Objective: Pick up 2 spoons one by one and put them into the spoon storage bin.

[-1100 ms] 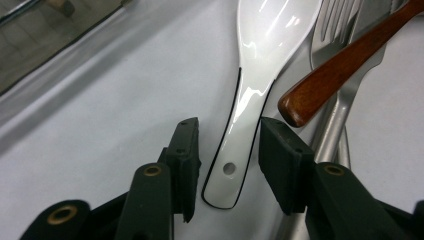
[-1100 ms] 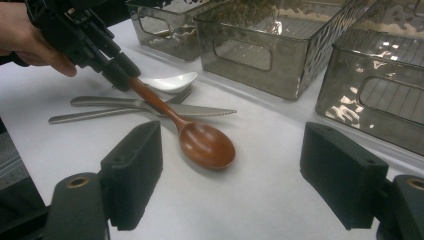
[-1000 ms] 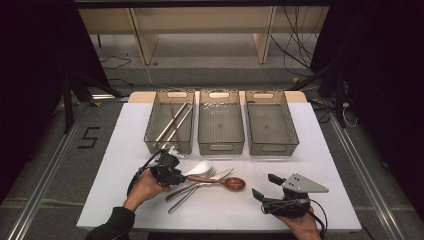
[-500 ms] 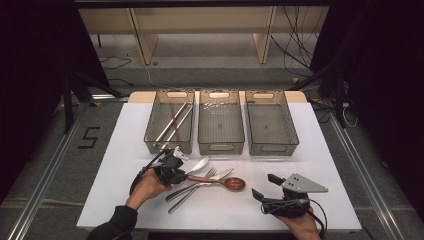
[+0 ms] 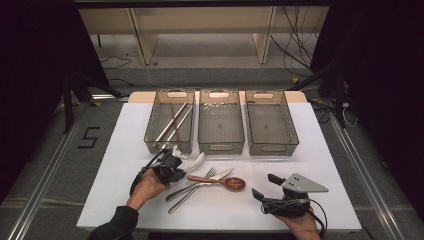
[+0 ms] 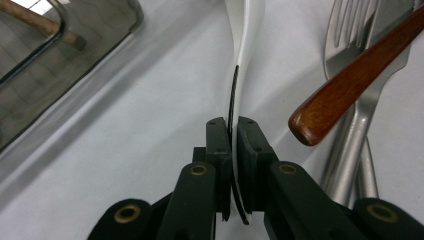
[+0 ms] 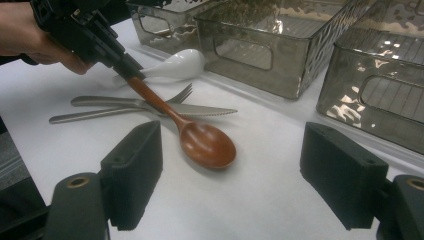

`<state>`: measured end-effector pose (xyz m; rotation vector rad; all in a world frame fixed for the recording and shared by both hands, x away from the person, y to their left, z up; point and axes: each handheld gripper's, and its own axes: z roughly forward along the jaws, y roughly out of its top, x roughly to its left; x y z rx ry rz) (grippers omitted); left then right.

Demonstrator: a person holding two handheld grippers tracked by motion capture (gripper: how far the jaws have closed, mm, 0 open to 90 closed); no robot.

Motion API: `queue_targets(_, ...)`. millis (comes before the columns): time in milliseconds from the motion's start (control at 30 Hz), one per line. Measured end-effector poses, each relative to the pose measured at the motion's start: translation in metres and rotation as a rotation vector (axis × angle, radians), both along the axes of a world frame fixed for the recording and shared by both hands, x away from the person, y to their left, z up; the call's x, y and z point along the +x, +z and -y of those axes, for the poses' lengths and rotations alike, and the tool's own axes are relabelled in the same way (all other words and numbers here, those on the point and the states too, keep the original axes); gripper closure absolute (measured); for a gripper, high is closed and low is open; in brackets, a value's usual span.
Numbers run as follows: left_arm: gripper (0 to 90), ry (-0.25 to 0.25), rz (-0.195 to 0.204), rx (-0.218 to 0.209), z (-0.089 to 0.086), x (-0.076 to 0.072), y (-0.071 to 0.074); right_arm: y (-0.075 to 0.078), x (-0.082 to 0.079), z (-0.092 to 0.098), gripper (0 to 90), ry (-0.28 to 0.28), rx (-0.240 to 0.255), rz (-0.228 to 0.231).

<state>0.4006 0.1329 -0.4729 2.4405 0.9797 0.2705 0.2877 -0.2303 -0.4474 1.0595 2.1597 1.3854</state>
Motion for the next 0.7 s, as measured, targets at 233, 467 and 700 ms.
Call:
queue_targets(233,84.8,0.008,0.006,-0.033,-0.007,-0.001,0.006,0.0,0.0,0.0,25.9,0.001,-0.001,-0.003)
queue_targets(467,84.8,-0.013,0.017,-0.054,-0.009,-0.005,0.015,0.0,0.0,0.0,25.9,0.001,0.001,0.001)
queue_targets(700,84.8,-0.016,0.041,-0.103,-0.008,-0.006,0.025,0.0,0.0,0.001,25.9,-0.001,0.003,-0.004)
